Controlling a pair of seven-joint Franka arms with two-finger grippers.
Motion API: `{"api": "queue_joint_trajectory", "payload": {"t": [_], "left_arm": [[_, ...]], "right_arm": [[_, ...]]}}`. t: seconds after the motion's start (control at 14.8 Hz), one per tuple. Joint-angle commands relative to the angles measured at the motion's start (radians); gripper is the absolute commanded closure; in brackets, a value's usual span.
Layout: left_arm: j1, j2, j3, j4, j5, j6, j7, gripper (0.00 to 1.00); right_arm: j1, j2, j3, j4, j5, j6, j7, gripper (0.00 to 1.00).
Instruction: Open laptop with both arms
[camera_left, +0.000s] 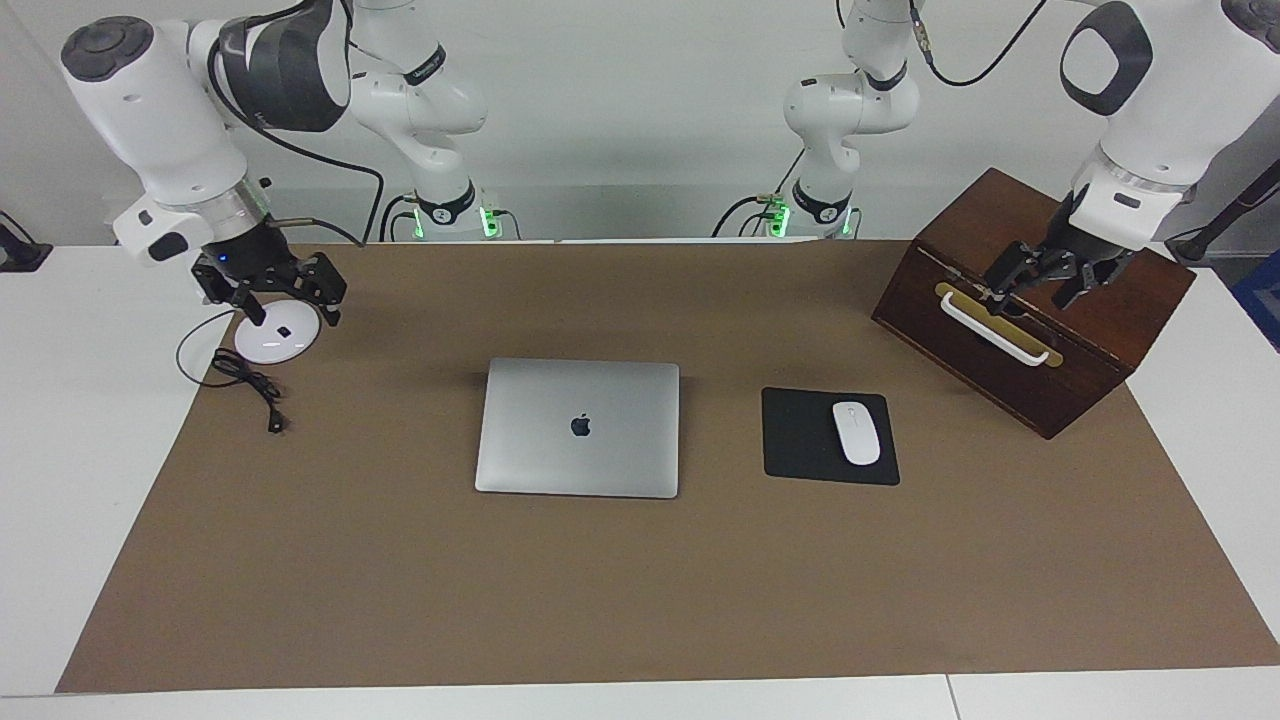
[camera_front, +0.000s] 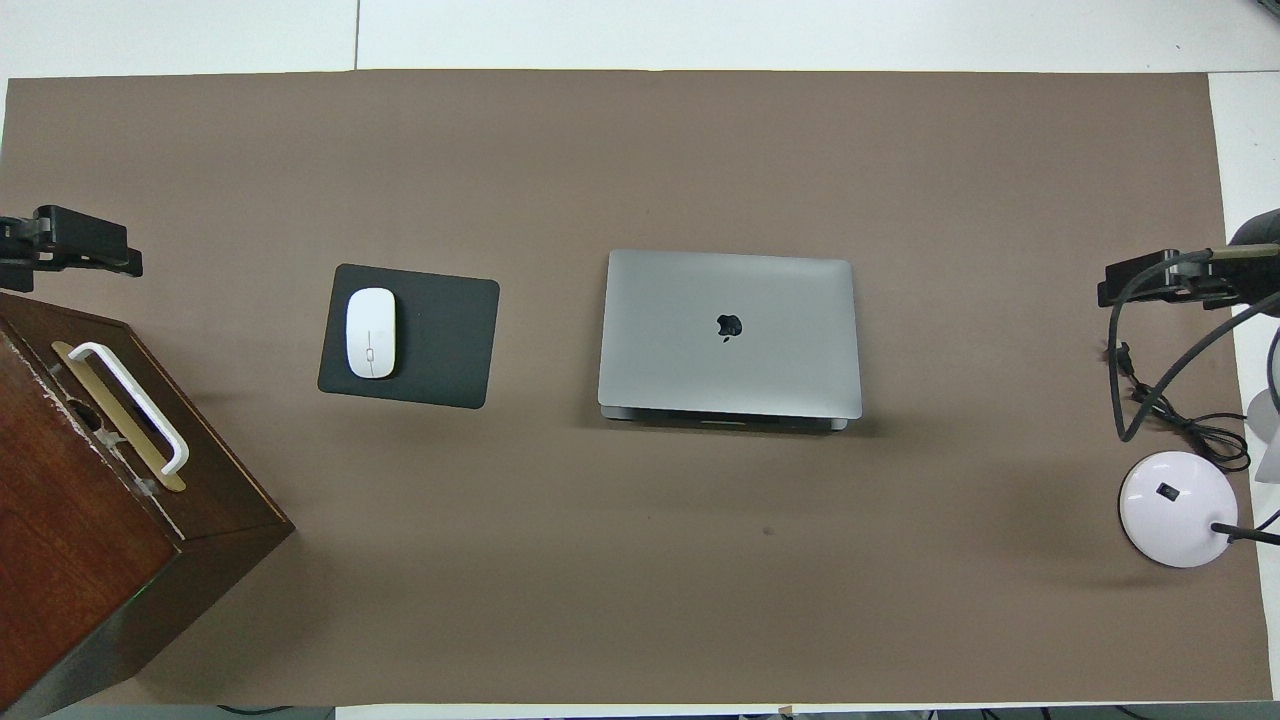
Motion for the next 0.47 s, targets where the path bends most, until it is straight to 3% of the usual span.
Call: {"api": "queue_joint_trajectory", "payload": {"t": [0.0, 0.07, 0.13, 0.2, 0.27, 0.34, 0.4], "left_arm": [[-0.006, 0.005, 0.005, 0.002, -0.012, 0.012, -0.031, 0.0], [-0.008, 0.005, 0.005, 0.002, -0.012, 0.012, -0.033, 0.01], [-0.008, 0.005, 0.005, 0.002, -0.012, 0.009, -0.031, 0.12], [-0.006, 0.005, 0.003, 0.002, -0.012, 0.006, -0.03, 0.52], [-0.006, 0.005, 0.003, 0.002, -0.012, 0.006, -0.028, 0.86], [-0.006, 0.005, 0.002, 0.004, -0.012, 0.003, -0.028, 1.0], [-0.008, 0.005, 0.003, 0.004, -0.012, 0.001, -0.028, 1.0]], "right_arm": [[-0.003, -0.027, 0.003, -0.037, 0.003, 0.025, 0.005, 0.0], [-0.003, -0.027, 0.003, -0.039, 0.003, 0.025, 0.005, 0.0], [-0.003, -0.027, 0.003, -0.039, 0.003, 0.025, 0.005, 0.0], [-0.003, -0.027, 0.003, -0.039, 0.003, 0.025, 0.005, 0.0], [-0.003, -0.027, 0.003, -0.039, 0.003, 0.025, 0.005, 0.0], [-0.003, -0.027, 0.003, -0.039, 0.003, 0.025, 0.003, 0.0], [-0.003, -0.027, 0.003, -0.039, 0.003, 0.025, 0.003, 0.0]]}}
